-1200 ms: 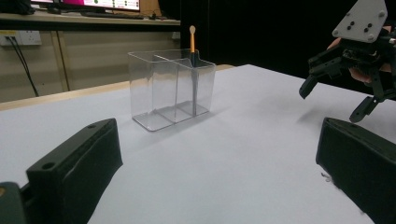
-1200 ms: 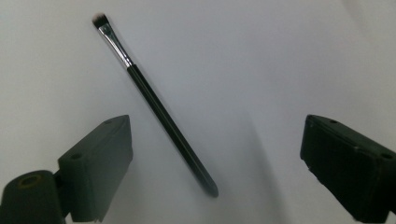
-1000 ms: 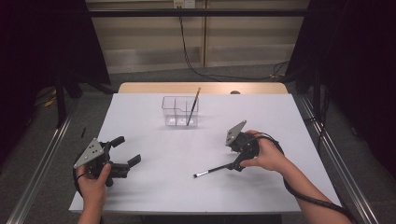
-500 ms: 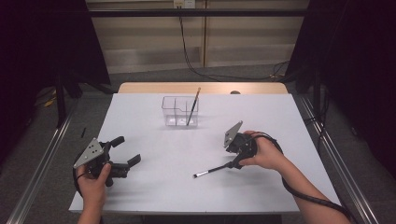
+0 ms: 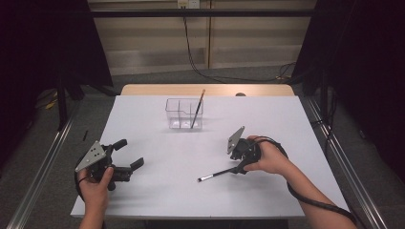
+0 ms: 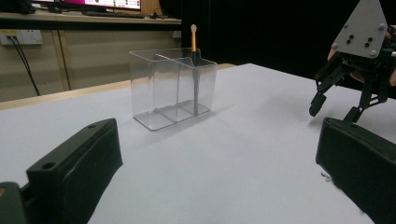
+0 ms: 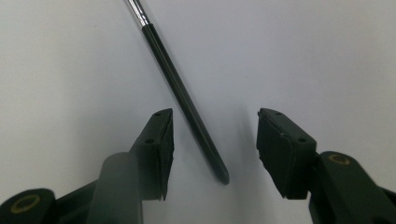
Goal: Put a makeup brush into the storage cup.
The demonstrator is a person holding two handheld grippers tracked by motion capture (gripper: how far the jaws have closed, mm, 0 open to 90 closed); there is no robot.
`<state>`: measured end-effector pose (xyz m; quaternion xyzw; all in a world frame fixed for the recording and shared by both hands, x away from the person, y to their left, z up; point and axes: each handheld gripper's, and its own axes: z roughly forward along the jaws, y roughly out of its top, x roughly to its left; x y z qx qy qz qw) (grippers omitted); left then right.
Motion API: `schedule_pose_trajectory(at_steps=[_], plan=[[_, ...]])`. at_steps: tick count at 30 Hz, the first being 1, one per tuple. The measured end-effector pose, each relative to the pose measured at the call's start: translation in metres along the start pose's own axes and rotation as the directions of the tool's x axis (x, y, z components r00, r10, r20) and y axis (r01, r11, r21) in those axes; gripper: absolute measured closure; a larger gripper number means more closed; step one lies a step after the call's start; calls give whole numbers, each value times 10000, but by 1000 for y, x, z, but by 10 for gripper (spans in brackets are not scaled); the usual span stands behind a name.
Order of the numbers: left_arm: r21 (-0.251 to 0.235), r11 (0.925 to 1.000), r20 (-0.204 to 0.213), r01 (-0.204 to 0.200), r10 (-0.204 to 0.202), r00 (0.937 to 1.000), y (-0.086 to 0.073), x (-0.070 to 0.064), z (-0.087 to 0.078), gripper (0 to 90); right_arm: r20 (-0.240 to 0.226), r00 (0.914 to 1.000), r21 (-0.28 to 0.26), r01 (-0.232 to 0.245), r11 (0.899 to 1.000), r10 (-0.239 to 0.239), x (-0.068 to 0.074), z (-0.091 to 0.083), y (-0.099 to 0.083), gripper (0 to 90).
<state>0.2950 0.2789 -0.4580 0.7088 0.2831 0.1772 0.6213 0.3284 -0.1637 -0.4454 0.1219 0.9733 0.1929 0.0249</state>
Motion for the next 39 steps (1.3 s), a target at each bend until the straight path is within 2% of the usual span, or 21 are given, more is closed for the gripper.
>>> schedule_pose_trajectory(at_steps=[9,12,15,18,23,26,28,32,35,36,37,39], plan=[[106,9999,-14,-55,55,10000,0,0,1,2,-275,9996,-29,88,10000,-88,1,6,2,516],[114,9999,-26,-43,43,10000,0,0,1,3,-328,9994,-36,-84,10000,83,1,8,2,543],[65,10000,-79,-26,27,10000,0,0,0,3,-661,9976,-64,-225,9997,220,3,11,2,579],[80,10000,-72,-55,56,10000,0,0,0,3,-561,9984,-18,-101,9999,100,3,11,2,603],[107,9999,-92,-61,62,9999,0,0,0,3,-502,9986,39,-167,9999,169,4,11,3,627],[115,9999,-116,-96,98,9999,0,0,0,3,-567,9983,42,-116,9999,118,5,10,2,704],[127,9998,-109,-144,145,9998,1,0,0,3,-595,9981,128,-138,9998,146,6,10,2,753],[123,9998,-122,-140,141,9998,0,0,0,3,-617,9981,312,24,9995,-5,8,9,3,779],[120,9998,-130,-137,139,9998,0,0,0,3,-685,9973,642,-229,9977,273,9,7,4,795],[120,9998,-121,-137,139,9998,0,1,0,3,-689,9974,656,-188,9977,233,9,7,3,797],[107,9999,-125,-76,77,9999,0,0,0,3,-705,9965,786,-384,9962,440,9,6,3,798],[58,10000,-119,-48,48,9999,0,0,0,3,-709,9964,775,-399,9962,454,9,7,3,793]])
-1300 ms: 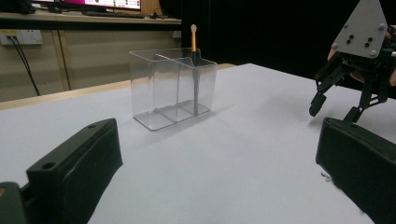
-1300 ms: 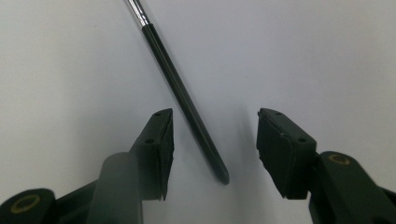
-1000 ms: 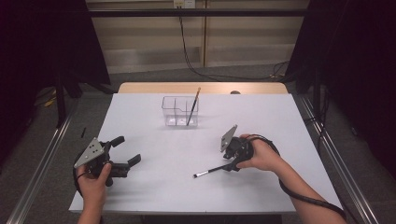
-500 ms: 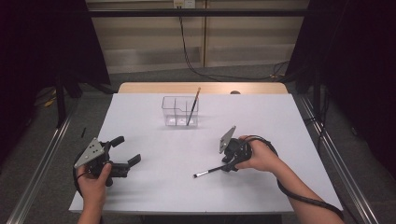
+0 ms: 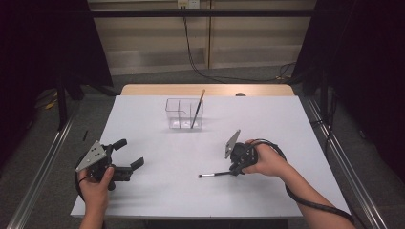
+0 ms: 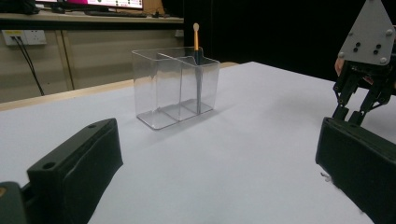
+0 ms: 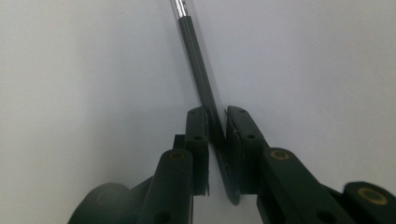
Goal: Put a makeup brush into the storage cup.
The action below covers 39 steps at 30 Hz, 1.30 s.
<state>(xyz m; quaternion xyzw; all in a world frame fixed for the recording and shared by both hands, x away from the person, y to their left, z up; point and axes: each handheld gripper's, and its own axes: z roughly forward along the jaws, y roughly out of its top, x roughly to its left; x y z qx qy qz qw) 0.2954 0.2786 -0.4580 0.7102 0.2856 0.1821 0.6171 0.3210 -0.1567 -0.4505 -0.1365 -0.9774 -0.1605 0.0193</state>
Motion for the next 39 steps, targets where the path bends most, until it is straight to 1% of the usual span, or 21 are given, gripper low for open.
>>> schedule_pose_trajectory(at_steps=[4,8,9,11,13,14,15,16,17,19,20,21,22,24,27,28,29,30,33,34,39], plan=[[29,10000,-26,25,-25,10000,0,0,0,3,-28,10000,8,6,10000,-6,-1,0,-1,776],[105,9999,-10,-57,57,10000,-1,0,1,3,-46,10000,101,-64,9999,65,1,0,-1,756],[110,9999,24,-83,82,10000,-1,1,1,3,-50,10000,75,-7,10000,7,0,0,-1,756],[54,10000,25,-10,10,10000,-1,0,2,3,-67,10000,69,4,10000,-3,0,1,-1,757],[53,10000,40,-65,65,10000,-1,0,2,3,-27,10000,67,43,10000,-43,0,1,-1,765],[85,9999,55,-67,67,10000,0,0,2,3,12,10000,160,-31,9999,31,1,1,0,771],[81,10000,43,-34,33,10000,0,-1,3,3,61,10000,128,39,9999,-39,1,1,0,779],[93,10000,64,-18,18,10000,0,-1,3,3,133,9999,155,-54,9999,52,3,1,0,788],[100,9999,64,-24,24,10000,0,-1,3,3,160,9999,108,-23,9999,21,3,1,0,793],[84,10000,34,-10,9,10000,0,-1,4,3,205,9998,10,31,10000,-31,3,1,-2,833],[90,10000,51,-12,11,10000,0,-1,4,3,200,9998,-41,-30,10000,31,3,1,-2,848],[122,9999,53,-103,102,9999,0,-1,4,3,222,9992,-48,-322,9995,323,4,1,-2,848],[100,9999,59,-85,84,9999,0,-1,4,3,233,9996,-112,-144,9998,147,4,1,-3,848],[91,10000,14,18,-18,10000,0,-1,5,3,282,9993,-101,-237,9997,240,5,1,-3,849],[94,9999,69,-113,112,9999,0,0,5,3,315,9989,-136,-338,9993,343,5,1,-3,849],[92,9999,61,-82,81,9999,0,-1,6,3,323,9983,-155,-478,9987,483,5,1,-3,849],[146,9999,43,-80,80,10000,0,-1,6,3,322,9988,-210,-372,9991,379,5,1,-4,849],[155,9998,80,-115,114,9999,1,-1,6,3,324,9987,-226,-397,9990,404,5,1,-5,849],[156,9998,142,-129,127,9998,1,-2,6,3,376,9969,-366,-674,9971,687,7,1,-6,849],[156,9998,144,-127,124,9998,1,-2,6,3,399,9977,-444,-535,9976,553,6,1,-8,849],[61,9999,143,-91,90,9999,1,-2,7,3,388,9935,-767,-1038,9916,1070,7,0,-11,849]])
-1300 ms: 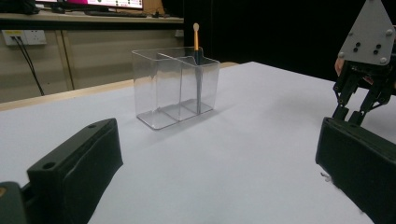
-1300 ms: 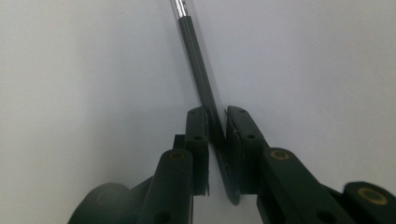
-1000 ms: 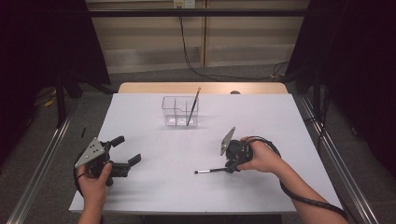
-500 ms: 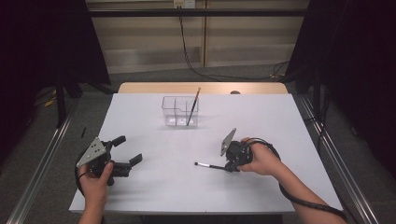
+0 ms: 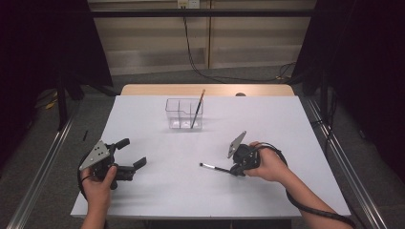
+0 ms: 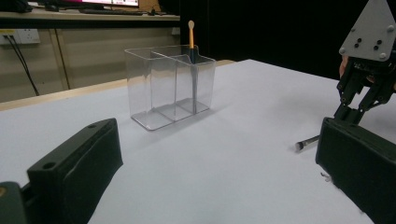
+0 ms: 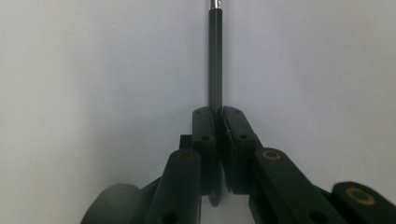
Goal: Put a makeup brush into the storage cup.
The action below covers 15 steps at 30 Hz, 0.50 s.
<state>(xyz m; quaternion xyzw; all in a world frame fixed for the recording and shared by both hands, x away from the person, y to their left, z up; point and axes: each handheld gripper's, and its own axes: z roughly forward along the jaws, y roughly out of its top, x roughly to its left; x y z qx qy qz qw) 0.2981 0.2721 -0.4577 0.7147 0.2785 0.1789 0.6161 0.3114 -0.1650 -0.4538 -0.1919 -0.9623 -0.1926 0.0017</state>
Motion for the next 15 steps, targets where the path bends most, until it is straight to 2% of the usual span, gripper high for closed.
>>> schedule_pose_trajectory(at_steps=[4,6,10,15], plan=[[44,10000,-25,-4,4,10000,0,0,-1,3,21,9999,-355,-158,9992,159,-1,-1,-4,849],[84,10000,-19,2,-1,10000,0,0,-1,3,-5,9996,-698,-276,9972,276,-2,-2,-6,849],[73,10000,-29,5,-5,10000,0,1,0,3,-27,9988,-1603,-482,9859,484,-4,-6,-10,849],[98,10000,24,-12,12,10000,0,-1,1,3,18,9967,-2413,-784,9673,813,-6,-10,-13,849]])
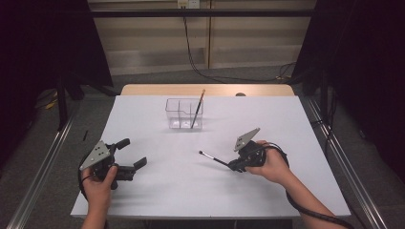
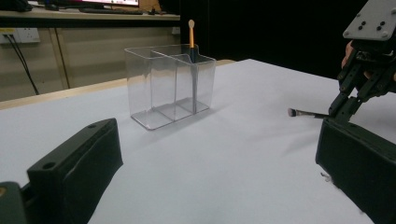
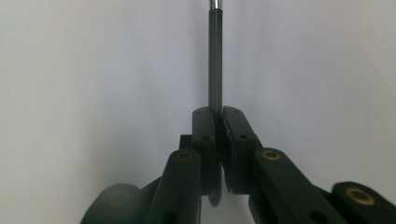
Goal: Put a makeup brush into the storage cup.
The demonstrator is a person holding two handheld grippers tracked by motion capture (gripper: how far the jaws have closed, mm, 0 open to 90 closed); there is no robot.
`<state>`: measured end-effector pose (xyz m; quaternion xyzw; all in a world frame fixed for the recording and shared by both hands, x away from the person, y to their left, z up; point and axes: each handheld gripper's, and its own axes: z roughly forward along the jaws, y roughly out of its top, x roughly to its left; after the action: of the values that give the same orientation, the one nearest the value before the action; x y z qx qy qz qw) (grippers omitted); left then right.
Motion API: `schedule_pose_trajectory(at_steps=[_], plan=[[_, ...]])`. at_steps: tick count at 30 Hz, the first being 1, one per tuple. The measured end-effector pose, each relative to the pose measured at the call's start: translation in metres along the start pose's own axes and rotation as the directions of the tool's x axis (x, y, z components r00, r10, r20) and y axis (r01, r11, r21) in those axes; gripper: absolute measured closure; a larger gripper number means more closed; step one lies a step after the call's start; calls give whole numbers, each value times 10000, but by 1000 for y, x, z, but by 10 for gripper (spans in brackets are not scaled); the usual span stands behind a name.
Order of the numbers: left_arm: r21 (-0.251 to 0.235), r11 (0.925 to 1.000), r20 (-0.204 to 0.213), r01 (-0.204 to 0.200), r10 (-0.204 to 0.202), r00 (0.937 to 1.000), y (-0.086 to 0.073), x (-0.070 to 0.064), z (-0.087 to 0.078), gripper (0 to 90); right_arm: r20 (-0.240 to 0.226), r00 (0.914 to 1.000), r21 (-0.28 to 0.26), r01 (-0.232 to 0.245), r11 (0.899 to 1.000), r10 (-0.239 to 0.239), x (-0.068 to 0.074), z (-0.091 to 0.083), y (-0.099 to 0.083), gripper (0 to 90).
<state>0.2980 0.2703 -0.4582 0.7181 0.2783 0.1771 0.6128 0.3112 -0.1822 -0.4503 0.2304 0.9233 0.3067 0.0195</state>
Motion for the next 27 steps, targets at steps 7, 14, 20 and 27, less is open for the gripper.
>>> schedule_pose_trajectory(at_steps=[7,14,20,27], plan=[[24,10000,12,-45,45,10000,1,-1,1,3,-87,9995,-1121,-296,9933,288,1,-1,-5,849],[26,10000,14,-47,47,10000,1,-1,1,3,-204,9983,-2357,-588,9701,555,7,-2,-7,850],[17,10000,28,-51,51,10000,1,-1,2,3,-278,9971,-3051,-763,9493,712,10,-2,-10,850],[24,10000,35,-67,67,10000,1,-2,3,3,-310,9965,-3902,-832,9170,773,13,-4,-15,849]])
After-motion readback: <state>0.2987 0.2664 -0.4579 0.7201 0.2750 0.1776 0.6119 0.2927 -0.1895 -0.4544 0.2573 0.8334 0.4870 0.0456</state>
